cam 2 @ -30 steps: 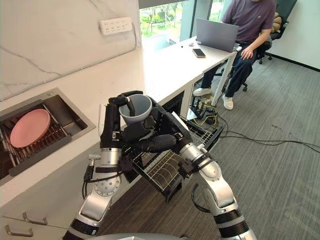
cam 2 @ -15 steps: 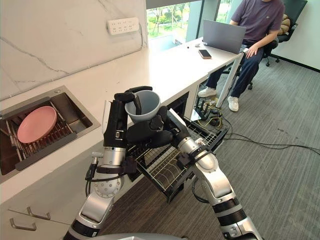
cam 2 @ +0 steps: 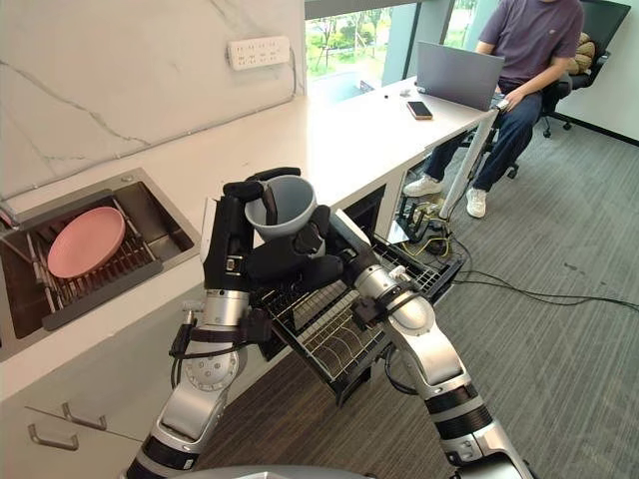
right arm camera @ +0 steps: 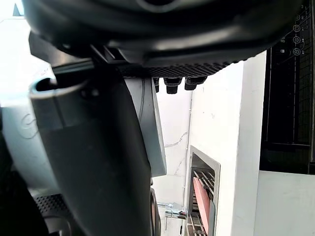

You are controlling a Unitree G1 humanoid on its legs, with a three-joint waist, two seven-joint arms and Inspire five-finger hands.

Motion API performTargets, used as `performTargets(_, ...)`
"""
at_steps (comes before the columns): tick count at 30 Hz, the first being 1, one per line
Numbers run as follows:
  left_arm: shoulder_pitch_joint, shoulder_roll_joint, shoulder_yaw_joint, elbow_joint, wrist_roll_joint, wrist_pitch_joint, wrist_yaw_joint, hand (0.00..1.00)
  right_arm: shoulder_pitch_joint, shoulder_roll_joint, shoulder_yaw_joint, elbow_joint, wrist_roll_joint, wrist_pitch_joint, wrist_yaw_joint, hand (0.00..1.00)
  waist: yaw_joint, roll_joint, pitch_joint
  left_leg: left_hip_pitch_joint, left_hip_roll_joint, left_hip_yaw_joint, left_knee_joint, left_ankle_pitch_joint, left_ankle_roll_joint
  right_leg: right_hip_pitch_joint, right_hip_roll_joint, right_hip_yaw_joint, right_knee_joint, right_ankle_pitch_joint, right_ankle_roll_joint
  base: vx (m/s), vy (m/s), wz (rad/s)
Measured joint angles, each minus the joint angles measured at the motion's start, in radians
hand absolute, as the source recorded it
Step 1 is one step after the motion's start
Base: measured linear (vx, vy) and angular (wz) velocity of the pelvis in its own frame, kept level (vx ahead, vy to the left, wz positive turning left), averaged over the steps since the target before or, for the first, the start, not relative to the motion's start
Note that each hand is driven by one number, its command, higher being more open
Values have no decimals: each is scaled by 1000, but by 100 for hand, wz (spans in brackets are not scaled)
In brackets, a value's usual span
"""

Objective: Walk over to the sink, pick up the cup, carry it to the dishwasher, place the cup inside the dishwasher, then close the dishwasher door

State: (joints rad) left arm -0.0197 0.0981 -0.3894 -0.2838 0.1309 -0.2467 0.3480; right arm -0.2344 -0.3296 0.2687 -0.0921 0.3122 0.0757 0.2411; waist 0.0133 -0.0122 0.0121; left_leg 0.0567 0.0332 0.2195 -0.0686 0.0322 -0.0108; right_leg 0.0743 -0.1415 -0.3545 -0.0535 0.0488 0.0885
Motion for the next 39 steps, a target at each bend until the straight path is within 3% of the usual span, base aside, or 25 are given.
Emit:
performTargets(7,0,9,0,0,-16,-1,0,0,-21,-10,18,6,0,12,-13,100,1,0,0,-7,1,-7,0,2,0,-2,0,-6,0,0,0,-8,-5,3)
performTargets(8,0,14,1,2,-20,-1,0,0,-29,-15,27,10,2,18,-19,0,1,0,0,-7,1,-8,0,2,0,-2,0,-7,0,0,0,0,0,0)
performTargets(18,12,52,1,9,-35,-5,4,0,-31,-13,75,30,100,34,-80,0,2,1,3,-13,3,-15,0,5,-3,-5,0,-9,0,0,0,-8,-3,2)
performTargets(36,36,85,0,13,-44,-37,35,0,-31,20,95,32,97,40,-112,0,-2,2,29,-16,4,-14,0,4,-3,-8,0,-7,0,0,0,0,0,0)
performTargets(37,36,85,0,13,-48,-38,35,100,-31,20,95,32,97,40,-113,0,-2,1,35,-16,4,-14,0,5,-3,-8,0,-7,1,0,0,0,0,0)
performTargets(39,39,85,0,13,-56,-39,35,100,-31,20,98,33,95,40,-119,0,-2,2,42,-15,4,-14,0,5,-3,-8,0,-7,1,0,0,0,0,0)
